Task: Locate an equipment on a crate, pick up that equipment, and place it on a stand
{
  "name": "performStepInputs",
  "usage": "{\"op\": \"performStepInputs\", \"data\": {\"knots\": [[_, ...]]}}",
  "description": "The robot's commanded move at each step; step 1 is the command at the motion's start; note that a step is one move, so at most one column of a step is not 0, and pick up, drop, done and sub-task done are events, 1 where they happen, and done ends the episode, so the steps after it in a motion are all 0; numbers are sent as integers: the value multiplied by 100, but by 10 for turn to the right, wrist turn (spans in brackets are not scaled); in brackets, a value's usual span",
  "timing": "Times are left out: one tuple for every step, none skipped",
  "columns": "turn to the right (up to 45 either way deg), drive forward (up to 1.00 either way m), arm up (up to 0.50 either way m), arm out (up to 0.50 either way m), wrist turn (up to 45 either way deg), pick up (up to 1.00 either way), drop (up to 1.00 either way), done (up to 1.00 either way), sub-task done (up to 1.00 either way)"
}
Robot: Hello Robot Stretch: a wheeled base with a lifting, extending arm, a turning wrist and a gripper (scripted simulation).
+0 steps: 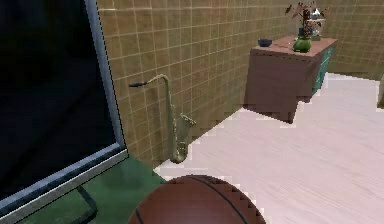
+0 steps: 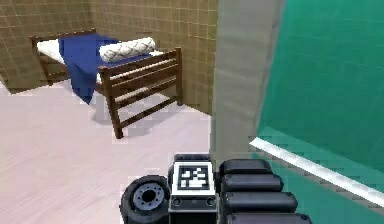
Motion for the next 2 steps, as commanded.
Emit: {"op": "performStepInputs", "data": {"knots": [[300, 0, 0, 0, 0, 0, 0, 0, 0], [-450, 0, 0, 0, 0, 0, 0, 0, 0]]}}
